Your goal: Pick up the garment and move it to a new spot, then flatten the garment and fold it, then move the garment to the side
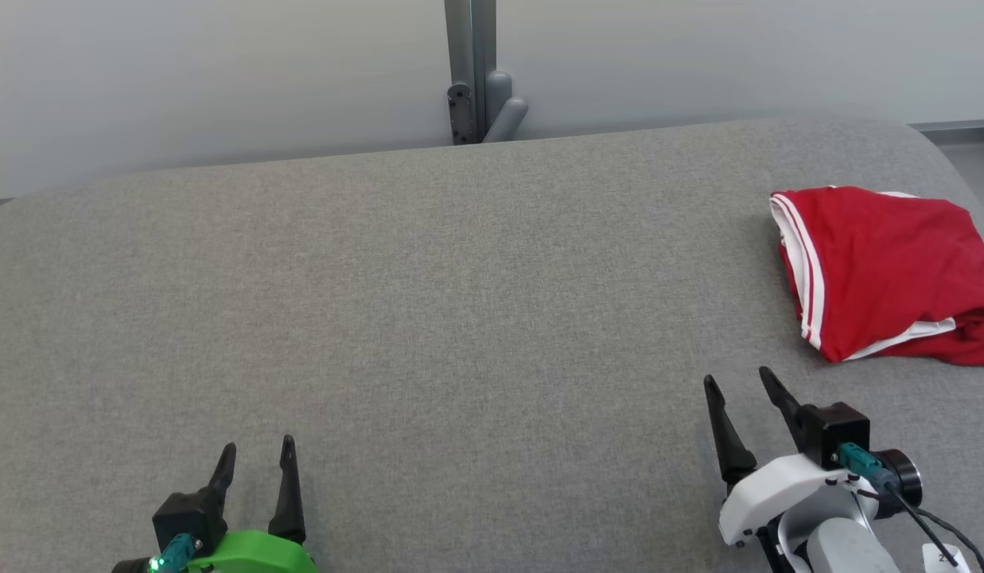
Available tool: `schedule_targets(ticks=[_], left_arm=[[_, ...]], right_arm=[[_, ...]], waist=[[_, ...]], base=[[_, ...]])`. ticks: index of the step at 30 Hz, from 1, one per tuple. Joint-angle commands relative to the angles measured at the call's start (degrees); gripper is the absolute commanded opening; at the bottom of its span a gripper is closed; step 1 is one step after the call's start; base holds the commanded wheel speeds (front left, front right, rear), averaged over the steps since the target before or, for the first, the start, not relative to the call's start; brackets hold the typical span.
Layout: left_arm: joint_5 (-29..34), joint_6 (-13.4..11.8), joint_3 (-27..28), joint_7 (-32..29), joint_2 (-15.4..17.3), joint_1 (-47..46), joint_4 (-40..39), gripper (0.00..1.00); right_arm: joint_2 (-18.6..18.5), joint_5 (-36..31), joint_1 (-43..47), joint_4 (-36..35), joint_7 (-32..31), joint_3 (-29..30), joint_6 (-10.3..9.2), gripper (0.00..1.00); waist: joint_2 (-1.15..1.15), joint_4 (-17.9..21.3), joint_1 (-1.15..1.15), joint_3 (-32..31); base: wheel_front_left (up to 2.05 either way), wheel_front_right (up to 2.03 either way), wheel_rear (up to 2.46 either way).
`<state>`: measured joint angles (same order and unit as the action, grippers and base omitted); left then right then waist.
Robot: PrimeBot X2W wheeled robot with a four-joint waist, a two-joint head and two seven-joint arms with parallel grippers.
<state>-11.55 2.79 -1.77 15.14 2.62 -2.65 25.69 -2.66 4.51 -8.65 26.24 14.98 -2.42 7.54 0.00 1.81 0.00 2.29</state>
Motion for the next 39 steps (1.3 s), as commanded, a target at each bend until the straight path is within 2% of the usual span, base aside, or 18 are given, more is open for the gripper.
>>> schedule_targets(ticks=[1, 5, 17, 39], left_arm=[[0.0, 0.0, 0.0, 0.0, 0.0, 0.0, 0.1, 0.00], [-0.9, 0.1, 0.3, -0.5, -0.1, 0.0, 1.8, 0.00], [-14.0, 0.8, 1.5, -3.9, 0.0, -0.6, -0.4, 0.00], [-33.5, 2.0, 3.3, -8.8, 0.1, -1.6, -3.9, 0.00]], right_arm=[[0.0, 0.0, 0.0, 0.1, 0.0, 0.0, 0.00, 0.00], [0.2, 1.0, 0.5, 1.6, -0.5, 0.4, 0.00, 0.00], [0.1, 15.2, 0.7, -0.6, -4.0, 1.9, -0.01, 0.00], [0.0, 36.3, 1.3, -4.2, -9.1, 3.9, -0.02, 0.00]], waist=[[0.00, 0.0, 0.00, 0.0], [0.00, 0.0, 0.00, 0.0], [0.00, -0.2, 0.00, -0.2], [0.00, -0.5, 0.00, -0.6]], base=[[0.00, 0.00, 0.00], [0.00, 0.00, 0.00], [0.00, 0.00, 0.00], [0.00, 0.00, 0.00]])
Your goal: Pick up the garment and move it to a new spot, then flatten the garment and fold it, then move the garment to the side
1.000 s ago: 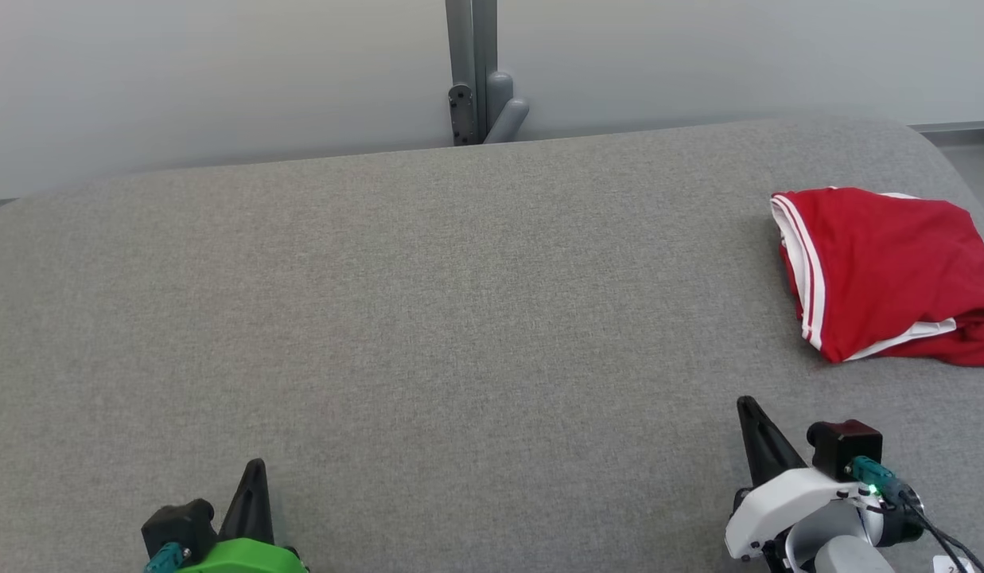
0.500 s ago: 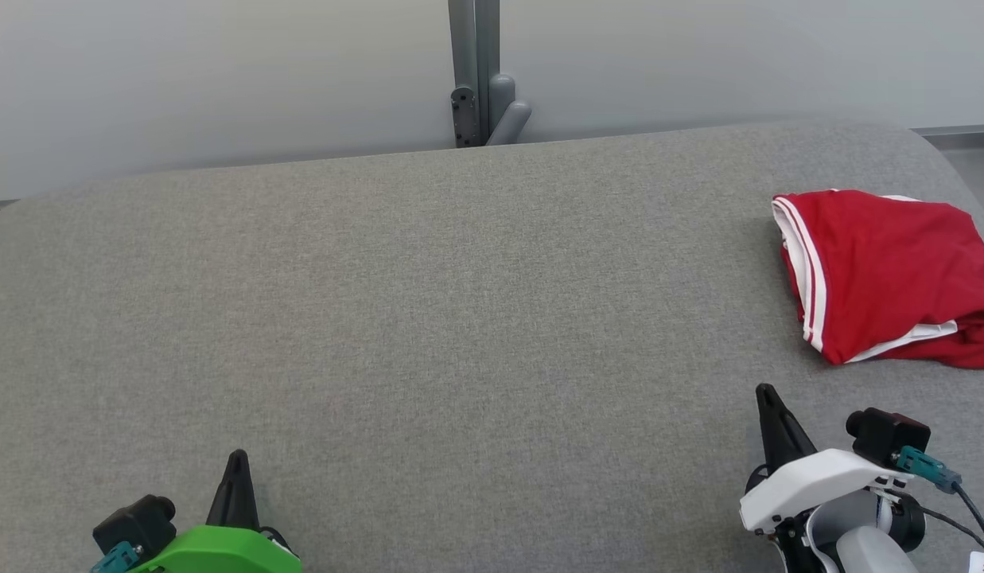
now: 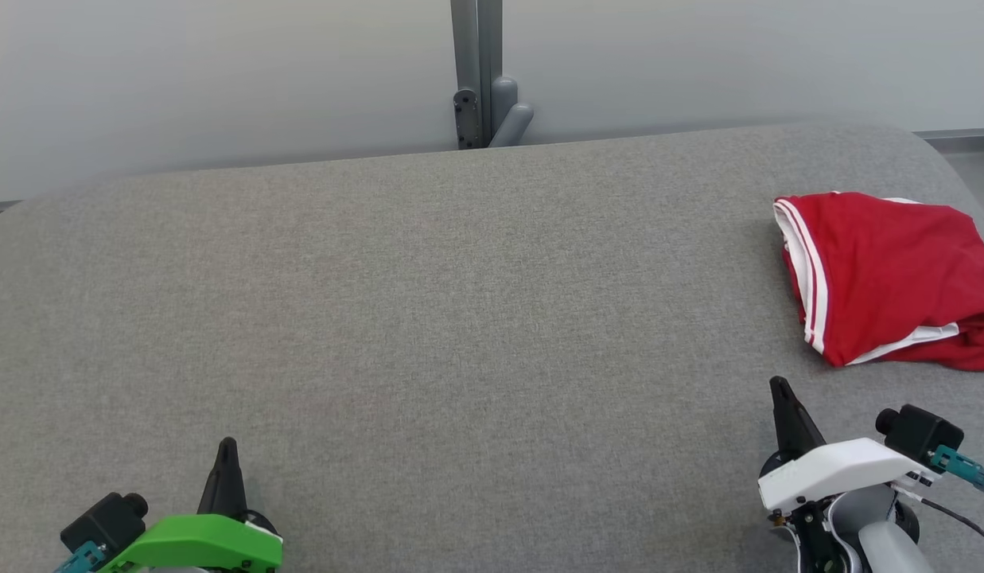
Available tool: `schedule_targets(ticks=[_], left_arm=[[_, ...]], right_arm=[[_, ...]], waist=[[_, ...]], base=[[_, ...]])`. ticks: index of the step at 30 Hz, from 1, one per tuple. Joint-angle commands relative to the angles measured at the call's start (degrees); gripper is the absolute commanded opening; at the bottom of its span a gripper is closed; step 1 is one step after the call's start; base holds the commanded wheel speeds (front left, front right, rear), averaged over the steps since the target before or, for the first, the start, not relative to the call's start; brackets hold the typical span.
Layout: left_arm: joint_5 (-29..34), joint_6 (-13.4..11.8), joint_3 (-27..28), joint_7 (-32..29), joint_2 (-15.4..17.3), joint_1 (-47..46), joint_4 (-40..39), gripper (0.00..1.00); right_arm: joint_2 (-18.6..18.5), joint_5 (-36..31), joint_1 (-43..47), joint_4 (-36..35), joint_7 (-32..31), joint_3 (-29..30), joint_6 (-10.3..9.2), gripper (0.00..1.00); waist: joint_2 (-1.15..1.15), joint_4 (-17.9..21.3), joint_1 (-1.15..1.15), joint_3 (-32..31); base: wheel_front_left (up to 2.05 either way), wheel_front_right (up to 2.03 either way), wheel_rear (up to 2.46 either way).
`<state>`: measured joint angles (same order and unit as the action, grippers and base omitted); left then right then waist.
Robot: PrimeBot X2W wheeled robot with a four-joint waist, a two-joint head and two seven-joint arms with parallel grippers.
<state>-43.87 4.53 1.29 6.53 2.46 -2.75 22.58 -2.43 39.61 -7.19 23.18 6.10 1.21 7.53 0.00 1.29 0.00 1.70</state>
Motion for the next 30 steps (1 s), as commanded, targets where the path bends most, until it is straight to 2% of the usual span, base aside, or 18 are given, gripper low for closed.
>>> schedule_targets(ticks=[1, 30], left_arm=[[-2.0, 0.3, 0.3, -0.4, 0.3, -1.5, -1.0, 0.00], [-20.8, 1.5, 2.2, -5.4, 0.4, -2.5, -4.1, 0.00]], right_arm=[[-0.3, 2.1, -0.2, -1.2, -0.5, 0.4, -0.01, 0.00], [-0.4, 22.6, 0.2, -4.4, -5.7, 2.6, -0.02, 0.00]], waist=[[0.00, 0.0, 0.00, 0.0], [0.00, -0.4, 0.00, -0.5]], base=[[0.00, 0.00, 0.00], [0.00, 0.00, 0.00]])
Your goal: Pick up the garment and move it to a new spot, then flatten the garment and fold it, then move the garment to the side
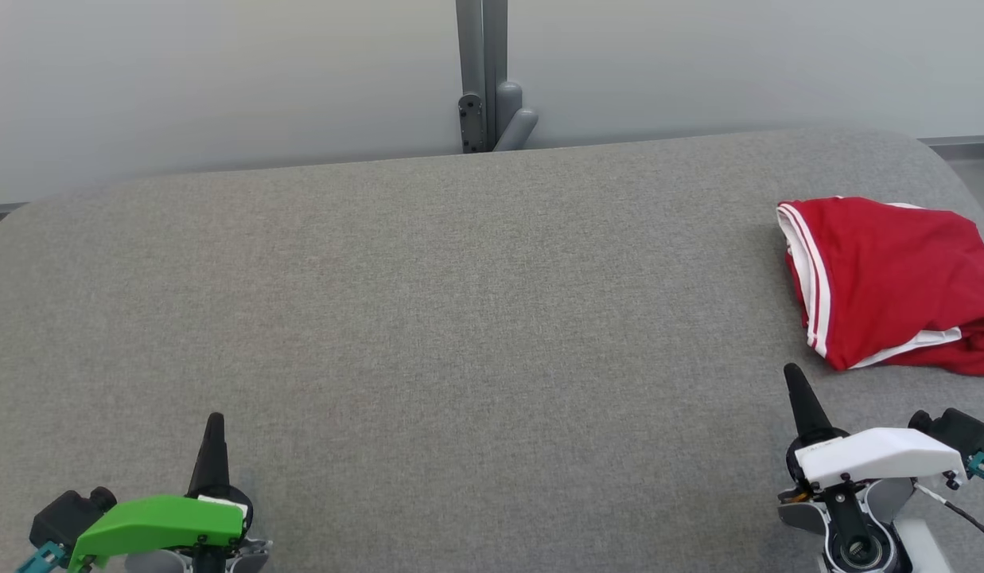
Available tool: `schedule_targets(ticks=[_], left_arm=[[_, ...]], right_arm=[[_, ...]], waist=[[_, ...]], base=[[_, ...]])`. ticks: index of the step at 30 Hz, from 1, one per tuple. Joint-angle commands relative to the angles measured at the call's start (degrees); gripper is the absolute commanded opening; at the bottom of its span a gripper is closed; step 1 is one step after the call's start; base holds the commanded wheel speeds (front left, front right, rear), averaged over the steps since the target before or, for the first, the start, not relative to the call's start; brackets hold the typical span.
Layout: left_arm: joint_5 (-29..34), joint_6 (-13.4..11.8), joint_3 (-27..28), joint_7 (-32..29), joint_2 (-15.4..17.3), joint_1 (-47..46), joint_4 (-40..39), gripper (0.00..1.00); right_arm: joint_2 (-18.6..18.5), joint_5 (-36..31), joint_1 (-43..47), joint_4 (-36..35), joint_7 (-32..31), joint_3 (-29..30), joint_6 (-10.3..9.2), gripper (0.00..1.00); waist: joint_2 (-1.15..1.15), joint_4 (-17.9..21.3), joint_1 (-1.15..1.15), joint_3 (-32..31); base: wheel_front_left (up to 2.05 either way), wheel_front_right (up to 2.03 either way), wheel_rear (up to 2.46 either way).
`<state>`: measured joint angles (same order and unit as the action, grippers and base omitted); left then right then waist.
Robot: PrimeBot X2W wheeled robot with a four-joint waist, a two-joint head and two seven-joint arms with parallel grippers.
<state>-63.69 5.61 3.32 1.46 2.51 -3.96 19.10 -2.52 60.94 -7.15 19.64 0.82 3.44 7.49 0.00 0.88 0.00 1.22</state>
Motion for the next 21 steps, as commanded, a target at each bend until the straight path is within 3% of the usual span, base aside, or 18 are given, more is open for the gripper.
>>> schedule_targets(ticks=[1, 21], left_arm=[[-1.6, 0.4, 0.2, -0.4, 0.4, -1.3, -0.7, 0.00], [-12.2, 1.1, 1.4, -3.3, 0.4, -1.9, -2.5, 0.00]], right_arm=[[-0.3, 1.9, 0.2, -1.0, -0.5, 0.4, 0.03, 0.00], [-0.4, 13.4, 0.4, -2.7, -3.4, 1.6, 0.02, 0.00]], waist=[[0.00, 0.0, 0.00, 0.0], [0.00, -0.3, 0.00, -0.4]], base=[[0.00, 0.00, 0.00], [0.00, 0.00, 0.00]])
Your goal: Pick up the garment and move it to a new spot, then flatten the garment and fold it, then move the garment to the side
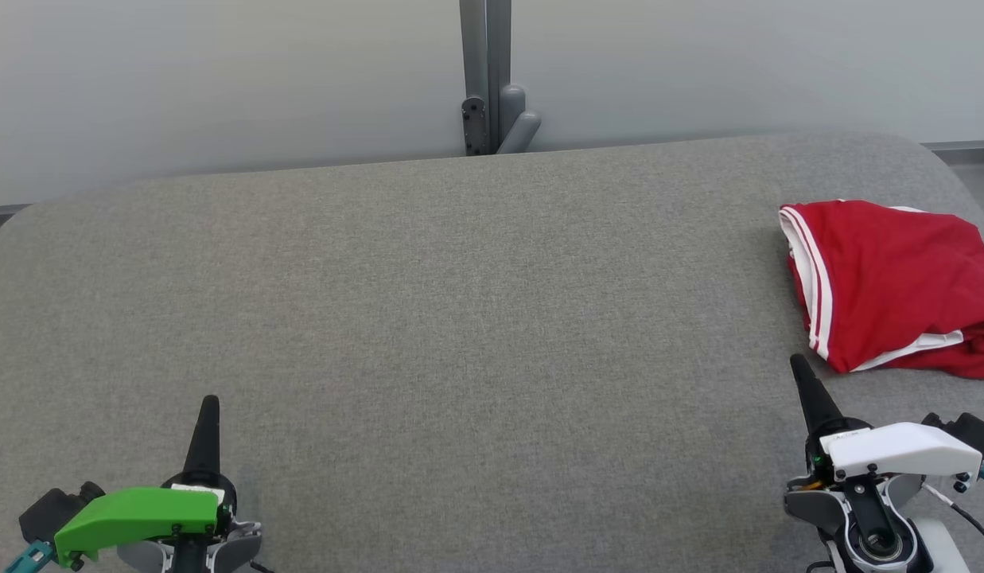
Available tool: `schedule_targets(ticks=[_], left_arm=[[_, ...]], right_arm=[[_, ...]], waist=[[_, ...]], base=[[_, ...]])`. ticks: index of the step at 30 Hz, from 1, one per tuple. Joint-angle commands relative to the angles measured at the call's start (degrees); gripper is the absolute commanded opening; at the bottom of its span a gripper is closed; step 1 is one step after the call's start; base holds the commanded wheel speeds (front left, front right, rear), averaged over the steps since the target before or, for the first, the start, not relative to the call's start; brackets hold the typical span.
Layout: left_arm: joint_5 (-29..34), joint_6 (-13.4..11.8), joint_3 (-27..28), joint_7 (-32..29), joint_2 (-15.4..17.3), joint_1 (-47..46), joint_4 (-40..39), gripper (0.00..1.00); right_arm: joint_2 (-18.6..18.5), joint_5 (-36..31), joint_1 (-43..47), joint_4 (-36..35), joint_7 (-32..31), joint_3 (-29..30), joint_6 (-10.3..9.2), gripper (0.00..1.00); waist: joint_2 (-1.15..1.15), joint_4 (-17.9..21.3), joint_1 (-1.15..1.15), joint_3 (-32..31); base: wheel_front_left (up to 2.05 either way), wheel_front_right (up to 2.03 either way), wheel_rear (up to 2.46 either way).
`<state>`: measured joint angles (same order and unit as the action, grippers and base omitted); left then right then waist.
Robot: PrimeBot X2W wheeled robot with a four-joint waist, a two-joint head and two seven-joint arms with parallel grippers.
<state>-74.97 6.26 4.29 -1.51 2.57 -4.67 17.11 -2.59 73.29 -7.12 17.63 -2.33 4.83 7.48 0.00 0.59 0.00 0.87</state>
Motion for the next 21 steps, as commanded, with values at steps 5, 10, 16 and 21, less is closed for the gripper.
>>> schedule_targets(ticks=[5, 10, 16, 21], left_arm=[[-3.4, 0.5, 0.6, -0.9, 0.4, -1.3, -1.0, 0.00], [-5.8, 0.7, 0.8, -1.5, 0.4, -1.4, -1.4, 0.00], [-7.9, 0.9, 1.1, -2.1, 0.4, -1.4, -1.7, 0.00], [-10.1, 1.0, 1.3, -2.7, 0.4, -1.6, -2.0, 0.00]], right_arm=[[-0.3, 3.7, 0.5, -1.1, -0.9, 0.5, 0.03, 0.00], [-0.4, 6.3, 0.5, -1.5, -1.6, 0.8, 0.03, 0.00], [-0.4, 8.6, 0.6, -1.9, -2.2, 1.1, 0.03, 0.00], [-0.4, 10.9, 0.7, -2.2, -2.8, 1.3, 0.03, 0.00]], waist=[[0.00, -0.1, 0.00, -0.1], [0.00, -0.2, 0.00, -0.2], [0.00, -0.2, 0.00, -0.3], [0.00, -0.3, 0.00, -0.4]], base=[[0.00, 0.00, 0.00], [0.00, 0.00, 0.00], [0.00, 0.00, 0.00], [0.00, 0.00, 0.00]])
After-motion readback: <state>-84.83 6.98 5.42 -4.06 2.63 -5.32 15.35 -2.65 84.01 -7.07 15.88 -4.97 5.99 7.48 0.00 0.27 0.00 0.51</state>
